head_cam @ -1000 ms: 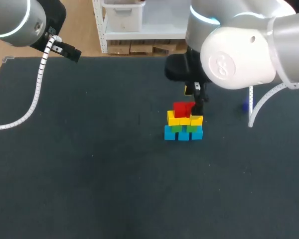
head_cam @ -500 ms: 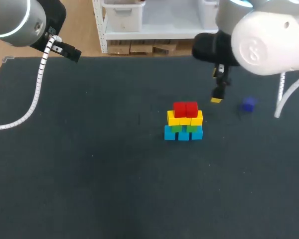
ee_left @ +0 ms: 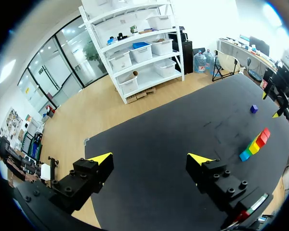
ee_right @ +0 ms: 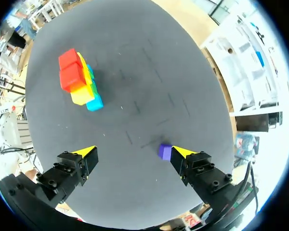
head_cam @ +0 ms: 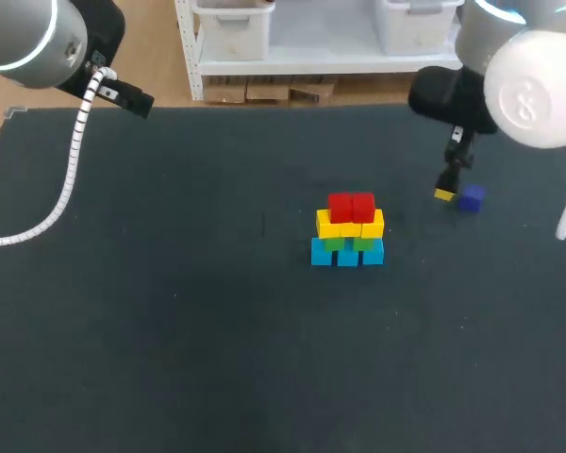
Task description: Place the blue cubes, place green cubes on the blue cubes, place the yellow cubes on the green cubes, then place the red cubes on the yellow cubes, and place purple cube on the red cubes.
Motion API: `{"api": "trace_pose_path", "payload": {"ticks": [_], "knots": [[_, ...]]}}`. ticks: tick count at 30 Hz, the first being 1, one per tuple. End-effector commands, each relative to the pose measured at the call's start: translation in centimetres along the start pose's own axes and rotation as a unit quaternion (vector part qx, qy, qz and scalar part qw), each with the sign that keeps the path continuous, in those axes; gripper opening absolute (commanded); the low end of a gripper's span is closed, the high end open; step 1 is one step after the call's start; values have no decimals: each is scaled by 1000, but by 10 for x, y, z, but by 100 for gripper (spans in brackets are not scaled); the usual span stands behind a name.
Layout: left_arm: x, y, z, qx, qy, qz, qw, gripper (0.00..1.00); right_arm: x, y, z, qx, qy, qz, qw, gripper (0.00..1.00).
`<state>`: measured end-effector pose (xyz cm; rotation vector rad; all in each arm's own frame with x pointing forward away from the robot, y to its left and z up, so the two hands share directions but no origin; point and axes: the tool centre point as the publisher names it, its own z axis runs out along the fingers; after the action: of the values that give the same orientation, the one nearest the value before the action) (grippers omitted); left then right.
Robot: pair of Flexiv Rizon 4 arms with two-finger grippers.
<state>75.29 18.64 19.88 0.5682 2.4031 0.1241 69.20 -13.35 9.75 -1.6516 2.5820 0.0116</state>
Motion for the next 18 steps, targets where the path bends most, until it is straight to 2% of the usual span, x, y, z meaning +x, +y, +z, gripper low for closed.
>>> {"api": "trace_pose_path", "payload": {"ticks": [1, 6, 10, 14, 18], "knots": [[0, 1, 0, 2, -1, 0, 1000, 100, 17, -3, 3, 8, 6, 17, 1000, 100], [0, 1, 0, 2, -1, 0, 1000, 100, 34, -15, 13, 15, 1, 20, 1000, 100], [0, 1, 0, 2, -1, 0, 1000, 100, 43, -24, 26, -5, -6, 7, 1000, 100], [0, 1, 0, 2, -1, 0, 1000, 100, 43, -30, 33, -14, -13, -9, 1000, 100], [0, 1, 0, 2, -1, 0, 1000, 100, 43, -37, 46, -11, 4, -36, 999, 100]]}}
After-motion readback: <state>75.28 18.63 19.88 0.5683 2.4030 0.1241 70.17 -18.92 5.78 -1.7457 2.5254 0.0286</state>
